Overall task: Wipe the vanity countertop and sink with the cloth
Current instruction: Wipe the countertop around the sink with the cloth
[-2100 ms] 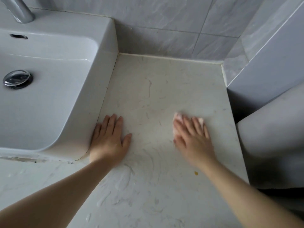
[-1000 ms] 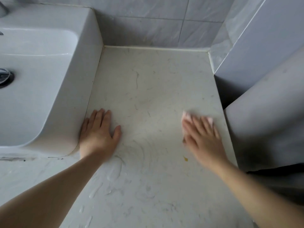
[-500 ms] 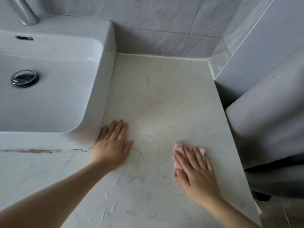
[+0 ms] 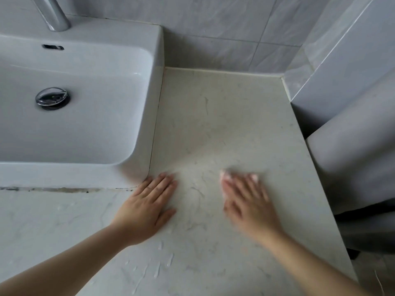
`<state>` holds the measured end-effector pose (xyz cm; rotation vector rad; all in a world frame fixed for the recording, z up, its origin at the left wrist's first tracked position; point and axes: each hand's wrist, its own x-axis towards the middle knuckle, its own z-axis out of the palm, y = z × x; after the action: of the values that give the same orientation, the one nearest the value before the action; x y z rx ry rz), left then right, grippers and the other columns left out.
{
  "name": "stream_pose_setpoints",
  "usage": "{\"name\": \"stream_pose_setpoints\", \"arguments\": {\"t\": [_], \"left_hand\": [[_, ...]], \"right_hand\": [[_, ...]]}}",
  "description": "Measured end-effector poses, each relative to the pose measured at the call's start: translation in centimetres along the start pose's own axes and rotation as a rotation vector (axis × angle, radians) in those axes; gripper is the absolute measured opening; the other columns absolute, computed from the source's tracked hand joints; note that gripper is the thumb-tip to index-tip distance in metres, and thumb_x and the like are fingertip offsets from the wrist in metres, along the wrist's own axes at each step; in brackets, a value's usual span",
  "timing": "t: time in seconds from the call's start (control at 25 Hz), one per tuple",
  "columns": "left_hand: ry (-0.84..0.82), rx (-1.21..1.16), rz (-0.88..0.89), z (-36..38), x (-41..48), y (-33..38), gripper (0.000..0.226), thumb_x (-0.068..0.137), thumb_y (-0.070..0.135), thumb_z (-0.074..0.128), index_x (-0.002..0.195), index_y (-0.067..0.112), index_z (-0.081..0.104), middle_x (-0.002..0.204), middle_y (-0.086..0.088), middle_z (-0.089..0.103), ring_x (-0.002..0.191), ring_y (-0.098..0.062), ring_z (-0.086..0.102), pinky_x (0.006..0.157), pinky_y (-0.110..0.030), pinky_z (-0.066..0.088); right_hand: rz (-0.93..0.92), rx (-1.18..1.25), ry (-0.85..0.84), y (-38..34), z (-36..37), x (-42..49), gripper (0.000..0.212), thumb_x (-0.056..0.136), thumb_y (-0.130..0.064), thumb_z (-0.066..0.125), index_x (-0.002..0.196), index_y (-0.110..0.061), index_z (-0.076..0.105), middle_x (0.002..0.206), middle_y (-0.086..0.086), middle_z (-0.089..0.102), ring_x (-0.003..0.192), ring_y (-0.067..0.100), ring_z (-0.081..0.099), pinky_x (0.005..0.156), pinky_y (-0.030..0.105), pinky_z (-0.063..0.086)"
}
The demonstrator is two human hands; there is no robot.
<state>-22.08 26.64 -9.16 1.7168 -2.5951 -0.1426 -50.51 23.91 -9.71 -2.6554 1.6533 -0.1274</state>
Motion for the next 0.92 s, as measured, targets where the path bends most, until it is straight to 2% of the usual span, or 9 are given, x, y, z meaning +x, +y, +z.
{"name": "stream_pose_setpoints", "arguments": {"t": [0.16,0.36,0.4,0.52,0.6,0.64,0.8,0.84,0.92], "left_hand": [[0.007,-0.025,0.082,-0.2,-0.4,-1.1,0.061,0.097,0.048,0.018,0.137,0.008,0.042,0.142,-0.008,0.042,0.135,-0.019,0.027,0.114,-0.031,0.009],[0.063,-0.097,0.025,0.0,-0.8,-0.5,0.062,0.096,0.05,0.02,0.133,0.008,0.049,0.137,-0.009,0.049,0.133,-0.018,0.031,0.113,-0.029,0.012],[0.059,-0.091,0.044,0.1,-0.9,-0.8,0.062,0.096,0.05,0.02,0.134,0.008,0.046,0.139,-0.008,0.047,0.135,-0.017,0.027,0.114,-0.029,0.011],[0.026,-0.033,0.217,0.1,-1.5,-3.3,0.059,0.097,0.049,0.021,0.141,0.012,0.033,0.145,-0.003,0.035,0.142,-0.012,0.012,0.115,-0.028,0.01],[0.015,-0.005,0.286,0.2,-1.8,-4.3,0.058,0.097,0.047,0.022,0.143,0.013,0.03,0.146,-0.004,0.036,0.14,-0.015,0.02,0.114,-0.029,0.013],[0.028,-0.019,0.281,0.2,-1.9,-4.4,0.058,0.096,0.047,0.023,0.142,0.013,0.031,0.145,-0.004,0.038,0.137,-0.016,0.026,0.114,-0.029,0.015],[0.096,-0.109,0.242,0.4,-2.0,-3.9,0.055,0.094,0.047,0.031,0.137,0.014,0.04,0.139,-0.005,0.048,0.129,-0.018,0.04,0.11,-0.031,0.025],[0.114,-0.125,0.235,0.5,-2.1,-4.0,0.054,0.093,0.047,0.033,0.135,0.014,0.043,0.137,-0.005,0.051,0.128,-0.019,0.042,0.109,-0.032,0.027],[0.15,-0.143,0.235,0.4,-2.1,-4.1,0.052,0.093,0.046,0.034,0.132,0.014,0.047,0.134,-0.005,0.053,0.126,-0.019,0.044,0.107,-0.032,0.03]], "right_hand": [[0.568,0.123,-0.001,1.9,-0.6,8.5,0.059,0.088,-0.048,0.026,0.142,-0.029,0.037,0.154,0.0,0.03,0.139,0.032,0.027,0.114,0.047,0.012],[-0.003,0.056,-0.046,-2.4,0.1,2.8,0.054,0.089,-0.049,0.031,0.135,-0.026,0.048,0.14,0.0,0.051,0.127,0.031,0.047,0.107,0.044,0.029],[0.01,0.027,-0.04,-0.6,0.0,2.8,0.056,0.089,-0.05,0.029,0.136,-0.026,0.046,0.141,0.0,0.05,0.128,0.031,0.046,0.107,0.044,0.026],[0.453,0.07,-0.029,4.3,-0.5,7.4,0.065,0.085,-0.052,0.018,0.143,-0.028,0.035,0.152,0.0,0.032,0.139,0.031,0.027,0.114,0.045,0.013],[0.6,0.161,-0.076,1.8,-0.6,10.5,0.06,0.088,-0.048,0.021,0.145,-0.031,0.03,0.157,-0.002,0.021,0.143,0.03,0.017,0.116,0.046,0.006],[0.541,0.149,-0.064,-0.6,-0.3,10.4,0.059,0.087,-0.047,0.023,0.144,-0.031,0.033,0.156,-0.003,0.023,0.142,0.03,0.02,0.116,0.046,0.007],[-0.089,0.096,-0.062,-6.7,-0.2,3.3,0.053,0.086,-0.044,0.038,0.136,-0.028,0.047,0.141,-0.002,0.05,0.129,0.029,0.047,0.109,0.046,0.025],[-0.153,0.084,-0.054,-5.6,-0.1,3.6,0.051,0.087,-0.043,0.038,0.135,-0.028,0.046,0.139,-0.002,0.052,0.127,0.029,0.049,0.108,0.045,0.026],[-0.028,0.05,-0.012,-3.6,0.1,7.3,0.055,0.086,-0.044,0.033,0.136,-0.026,0.044,0.139,0.002,0.052,0.126,0.033,0.049,0.109,0.044,0.025]]}}
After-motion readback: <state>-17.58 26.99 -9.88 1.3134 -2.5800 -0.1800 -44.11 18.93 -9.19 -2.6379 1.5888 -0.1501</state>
